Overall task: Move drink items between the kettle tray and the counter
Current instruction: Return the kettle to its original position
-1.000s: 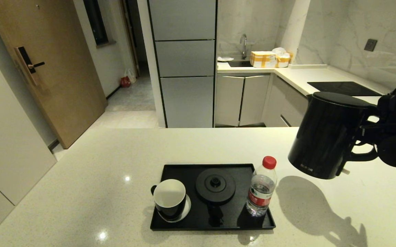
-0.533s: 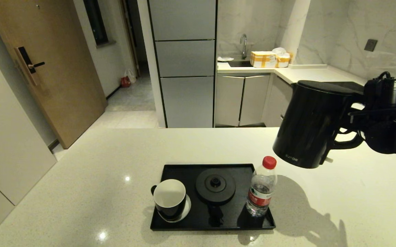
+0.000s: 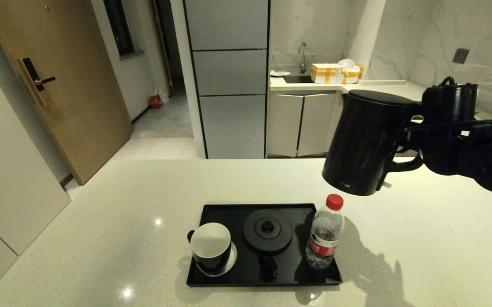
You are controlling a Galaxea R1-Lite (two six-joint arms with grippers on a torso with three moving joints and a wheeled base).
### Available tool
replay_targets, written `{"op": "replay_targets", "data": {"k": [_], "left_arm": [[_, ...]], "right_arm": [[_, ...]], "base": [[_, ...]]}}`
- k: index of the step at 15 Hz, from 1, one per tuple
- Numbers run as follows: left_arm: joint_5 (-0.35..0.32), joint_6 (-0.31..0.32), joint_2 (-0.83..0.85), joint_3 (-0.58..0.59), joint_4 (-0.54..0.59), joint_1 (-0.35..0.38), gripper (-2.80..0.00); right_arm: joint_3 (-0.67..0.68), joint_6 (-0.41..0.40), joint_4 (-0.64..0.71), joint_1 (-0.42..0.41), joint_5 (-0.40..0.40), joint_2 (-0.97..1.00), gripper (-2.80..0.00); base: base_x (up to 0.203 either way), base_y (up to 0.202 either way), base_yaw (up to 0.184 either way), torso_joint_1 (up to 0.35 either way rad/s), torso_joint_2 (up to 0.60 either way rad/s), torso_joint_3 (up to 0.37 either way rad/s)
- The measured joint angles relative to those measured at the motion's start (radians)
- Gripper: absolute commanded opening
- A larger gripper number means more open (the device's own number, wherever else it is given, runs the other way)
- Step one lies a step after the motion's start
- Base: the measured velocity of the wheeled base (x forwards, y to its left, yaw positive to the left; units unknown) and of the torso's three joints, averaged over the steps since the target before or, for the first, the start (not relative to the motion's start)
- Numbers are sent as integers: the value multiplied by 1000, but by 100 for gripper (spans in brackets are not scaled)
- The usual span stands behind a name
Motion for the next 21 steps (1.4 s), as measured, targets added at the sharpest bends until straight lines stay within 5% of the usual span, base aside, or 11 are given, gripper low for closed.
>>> {"op": "replay_targets", "data": {"k": [9, 21], "left_arm": [[0, 0, 0, 0, 0, 0, -280], [0, 0, 0, 0, 0, 0, -280]], "right_arm": [[-144, -1, 20, 112, 0, 117, -280], [-175, -6, 45, 259, 43, 144, -280]], "base": [[0, 0, 0, 0, 0, 0], [0, 0, 0, 0, 0, 0]]}}
